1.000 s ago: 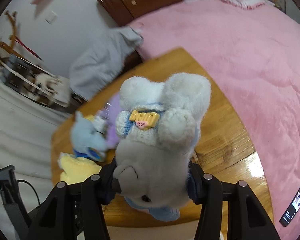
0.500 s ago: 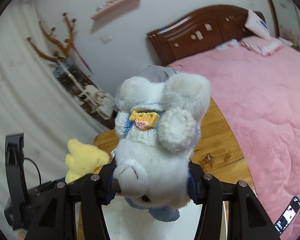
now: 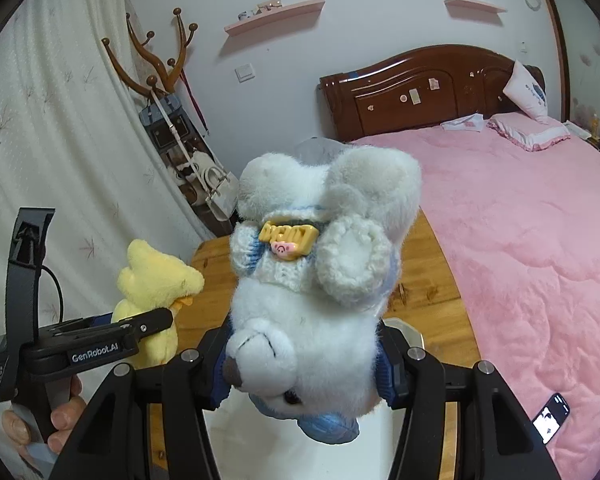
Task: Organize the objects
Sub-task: 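Carry the yellow duck and white bunny into the tray and open both grippers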
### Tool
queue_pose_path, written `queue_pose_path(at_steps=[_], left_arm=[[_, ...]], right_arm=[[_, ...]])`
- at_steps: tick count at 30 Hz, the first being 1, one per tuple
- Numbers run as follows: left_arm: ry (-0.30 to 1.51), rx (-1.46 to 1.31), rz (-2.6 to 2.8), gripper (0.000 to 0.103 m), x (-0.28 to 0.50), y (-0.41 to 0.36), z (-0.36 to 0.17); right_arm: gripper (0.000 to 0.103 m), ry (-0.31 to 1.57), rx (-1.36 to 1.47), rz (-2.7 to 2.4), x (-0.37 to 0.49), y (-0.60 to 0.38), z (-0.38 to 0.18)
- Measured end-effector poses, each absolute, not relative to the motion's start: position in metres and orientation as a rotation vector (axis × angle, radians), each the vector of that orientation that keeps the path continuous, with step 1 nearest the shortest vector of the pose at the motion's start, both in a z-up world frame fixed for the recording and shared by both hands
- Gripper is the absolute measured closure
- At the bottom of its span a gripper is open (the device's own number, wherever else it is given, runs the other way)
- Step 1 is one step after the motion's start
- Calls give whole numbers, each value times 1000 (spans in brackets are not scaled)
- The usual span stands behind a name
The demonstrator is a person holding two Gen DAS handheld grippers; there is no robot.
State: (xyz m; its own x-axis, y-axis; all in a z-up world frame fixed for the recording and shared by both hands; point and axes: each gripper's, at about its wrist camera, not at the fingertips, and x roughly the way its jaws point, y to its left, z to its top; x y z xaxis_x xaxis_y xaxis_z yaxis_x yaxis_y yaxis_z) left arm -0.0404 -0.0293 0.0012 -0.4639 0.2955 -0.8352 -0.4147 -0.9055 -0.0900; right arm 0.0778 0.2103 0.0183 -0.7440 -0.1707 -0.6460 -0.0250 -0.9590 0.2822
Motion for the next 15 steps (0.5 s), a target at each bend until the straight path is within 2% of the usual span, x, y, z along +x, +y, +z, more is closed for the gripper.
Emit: queue_pose_path(at_steps=[15], left_arm=[[242, -1416, 2278, 35, -24, -19, -27]], right_arm=[[47, -409, 1182, -2837, 90, 212, 4]])
